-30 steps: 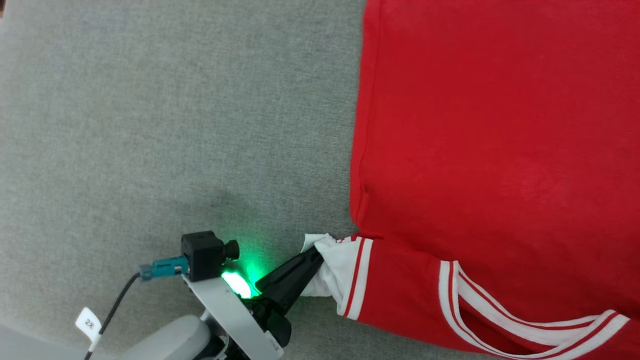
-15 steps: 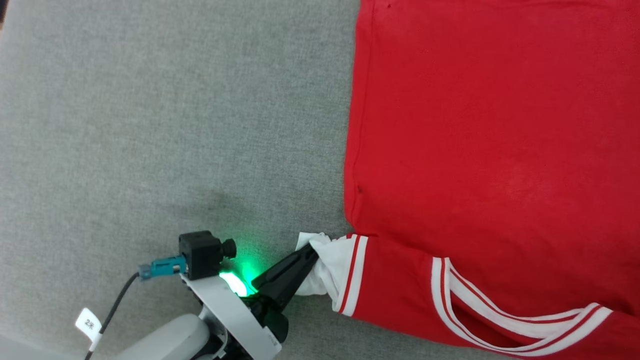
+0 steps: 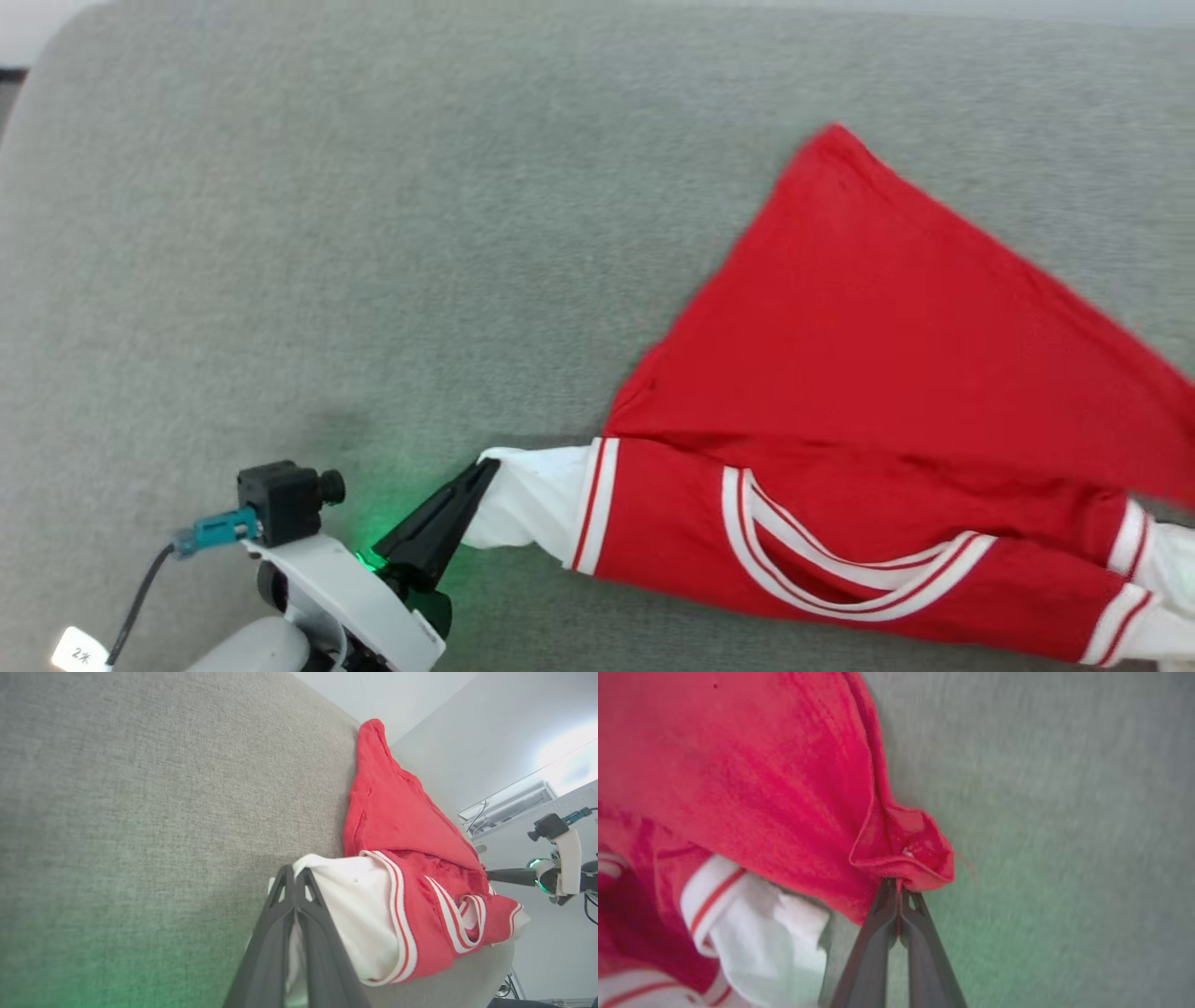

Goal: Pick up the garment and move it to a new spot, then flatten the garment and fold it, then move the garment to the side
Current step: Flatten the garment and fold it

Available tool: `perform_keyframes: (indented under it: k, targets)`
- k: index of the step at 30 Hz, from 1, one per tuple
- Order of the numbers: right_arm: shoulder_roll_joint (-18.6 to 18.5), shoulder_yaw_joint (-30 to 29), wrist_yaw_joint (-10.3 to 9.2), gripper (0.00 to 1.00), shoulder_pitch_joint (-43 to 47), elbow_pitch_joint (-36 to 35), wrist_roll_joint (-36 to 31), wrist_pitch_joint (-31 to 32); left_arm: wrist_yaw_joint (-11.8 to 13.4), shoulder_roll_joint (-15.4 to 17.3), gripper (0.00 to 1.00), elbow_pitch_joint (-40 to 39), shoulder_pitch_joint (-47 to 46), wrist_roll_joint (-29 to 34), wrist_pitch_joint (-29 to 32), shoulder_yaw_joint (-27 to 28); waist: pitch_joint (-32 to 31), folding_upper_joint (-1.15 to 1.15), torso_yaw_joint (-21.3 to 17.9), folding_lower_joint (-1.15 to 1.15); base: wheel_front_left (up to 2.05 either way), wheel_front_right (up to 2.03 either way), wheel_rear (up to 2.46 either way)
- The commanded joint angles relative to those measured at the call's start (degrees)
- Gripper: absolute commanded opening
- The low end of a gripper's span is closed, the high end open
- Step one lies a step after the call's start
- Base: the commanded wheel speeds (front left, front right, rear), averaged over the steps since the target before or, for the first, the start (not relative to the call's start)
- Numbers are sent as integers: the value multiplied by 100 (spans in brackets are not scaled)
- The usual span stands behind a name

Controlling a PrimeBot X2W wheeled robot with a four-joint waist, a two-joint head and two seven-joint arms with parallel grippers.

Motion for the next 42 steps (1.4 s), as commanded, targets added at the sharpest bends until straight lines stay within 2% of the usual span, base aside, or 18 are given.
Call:
perform_keyframes:
  k: [1,6,10,13,14,15,16,18,21,25,29,31,34,37,42]
  targets:
    - [31,-10,-4,0,138,-15,10,-14,14,16,0,-9,61,28,-22,19,-227,0,-252,0,0,0,0]
    - [252,-291,-4,0,1453,-372,-136,-271,46,45,0,-86,118,59,-23,99,-261,0,-376,0,0,0,0]
    - [671,-383,-4,0,2200,-642,-299,-237,43,57,0,-95,77,67,20,82,-249,0,-397,0,0,0,0]
    - [962,-458,0,0,2439,-868,-509,-132,39,54,0,-86,49,59,64,64,-264,0,-425,0,0,0,0]
    - [1027,-564,0,35,2450,-930,-606,-187,36,46,0,-86,48,57,66,53,-277,0,-433,0,0,0,0]
    - [1086,-694,0,91,2423,-1003,-708,-257,35,46,0,-81,49,52,72,50,-288,0,-442,0,0,0,0]
    - [1108,-814,0,100,2389,-1121,-809,-319,33,43,0,-78,52,49,77,42,-301,0,-451,0,0,0,0]
    - [1105,-1172,-3,100,2375,-1307,-837,-377,29,38,0,-81,53,48,83,38,-320,0,-459,0,0,0,0]
    - [911,-1626,-2,100,2495,-1753,-870,-223,28,13,0,-91,41,58,80,38,-333,0,-433,0,0,0,0]
    - [508,-2419,-3,100,2456,-2330,-669,245,32,-44,0,-107,24,95,90,4,-335,0,-318,0,0,0,0]
    - [267,-3110,-3,100,1995,-2707,-485,506,16,-108,0,-108,-32,140,83,1,-296,0,-119,0,0,0,0]
    - [241,-3198,-3,100,1574,-2728,-729,404,3,-170,0,-106,-90,160,82,-15,-236,0,3,0,0,0,0]
    - [200,-2646,-2,100,845,-2709,-1282,167,-13,-283,0,-67,-202,204,89,-52,-85,0,159,0,0,0,0]
    - [533,-1849,-4,100,-156,-2400,-1658,-36,-38,-425,0,-11,-367,231,107,-78,78,0,282,0,0,0,0]
    - [991,-368,-4,100,-1609,-1440,-2048,107,-60,-613,0,73,-657,307,111,-131,372,0,461,0,0,0,0]
